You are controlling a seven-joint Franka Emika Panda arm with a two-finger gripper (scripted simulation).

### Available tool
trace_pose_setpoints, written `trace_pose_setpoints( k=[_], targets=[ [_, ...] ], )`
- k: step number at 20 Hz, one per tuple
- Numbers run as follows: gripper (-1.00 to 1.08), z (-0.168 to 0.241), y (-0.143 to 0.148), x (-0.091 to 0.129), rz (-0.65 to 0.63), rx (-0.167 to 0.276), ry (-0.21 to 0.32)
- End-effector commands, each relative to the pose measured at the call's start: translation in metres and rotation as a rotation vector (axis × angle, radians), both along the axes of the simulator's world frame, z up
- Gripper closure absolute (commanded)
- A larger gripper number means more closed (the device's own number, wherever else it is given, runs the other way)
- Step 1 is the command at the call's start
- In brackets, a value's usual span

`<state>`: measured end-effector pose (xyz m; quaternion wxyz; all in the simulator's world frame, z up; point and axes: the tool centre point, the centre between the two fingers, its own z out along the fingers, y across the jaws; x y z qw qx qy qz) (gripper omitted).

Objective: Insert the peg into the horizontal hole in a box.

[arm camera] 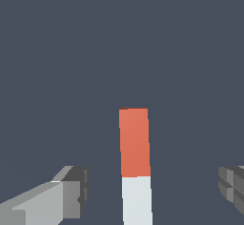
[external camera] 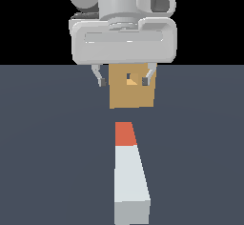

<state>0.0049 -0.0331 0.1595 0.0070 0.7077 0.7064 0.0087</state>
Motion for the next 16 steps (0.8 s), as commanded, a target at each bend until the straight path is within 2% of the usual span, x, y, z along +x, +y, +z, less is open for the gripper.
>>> trace_pose_setpoints(
  k=[1, 9, 16],
  targets=[
    [-0.92, -0.013, -0.017, -0.001, 0.005, -0.001, 0.004],
    [-0.92, -0.062, -0.081, 0.001, 0.028, -0.002, 0.016],
    [-0.92, -0.085, -0.110, 0.004, 0.039, -0.003, 0.021]
  ],
)
